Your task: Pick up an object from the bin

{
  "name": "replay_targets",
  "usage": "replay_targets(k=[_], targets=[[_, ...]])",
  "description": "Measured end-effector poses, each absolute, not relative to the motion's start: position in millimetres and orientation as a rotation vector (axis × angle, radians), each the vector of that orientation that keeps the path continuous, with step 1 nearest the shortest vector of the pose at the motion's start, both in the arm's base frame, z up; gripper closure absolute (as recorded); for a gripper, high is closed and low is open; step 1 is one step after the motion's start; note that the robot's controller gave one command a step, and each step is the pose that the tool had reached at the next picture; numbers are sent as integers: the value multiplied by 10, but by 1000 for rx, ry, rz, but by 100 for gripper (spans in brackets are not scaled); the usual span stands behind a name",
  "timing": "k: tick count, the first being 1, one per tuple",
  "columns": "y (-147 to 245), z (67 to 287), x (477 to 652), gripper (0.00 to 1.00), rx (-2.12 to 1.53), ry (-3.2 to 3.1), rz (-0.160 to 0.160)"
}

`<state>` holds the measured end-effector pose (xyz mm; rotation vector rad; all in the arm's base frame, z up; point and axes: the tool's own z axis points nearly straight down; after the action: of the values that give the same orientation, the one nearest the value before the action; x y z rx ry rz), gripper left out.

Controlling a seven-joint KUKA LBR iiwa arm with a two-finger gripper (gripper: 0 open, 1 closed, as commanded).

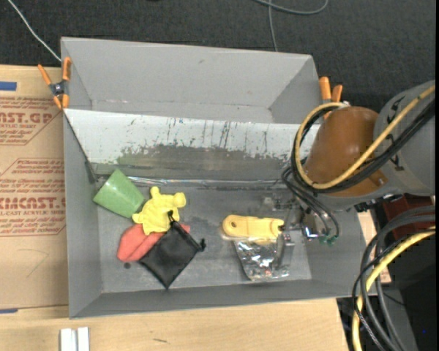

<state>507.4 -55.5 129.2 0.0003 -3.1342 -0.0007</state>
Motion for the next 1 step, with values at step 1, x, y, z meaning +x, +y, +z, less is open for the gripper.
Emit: replay_targets(k=[1], targets=[[-552, 1337, 5093, 0, 2, -3142, 0]])
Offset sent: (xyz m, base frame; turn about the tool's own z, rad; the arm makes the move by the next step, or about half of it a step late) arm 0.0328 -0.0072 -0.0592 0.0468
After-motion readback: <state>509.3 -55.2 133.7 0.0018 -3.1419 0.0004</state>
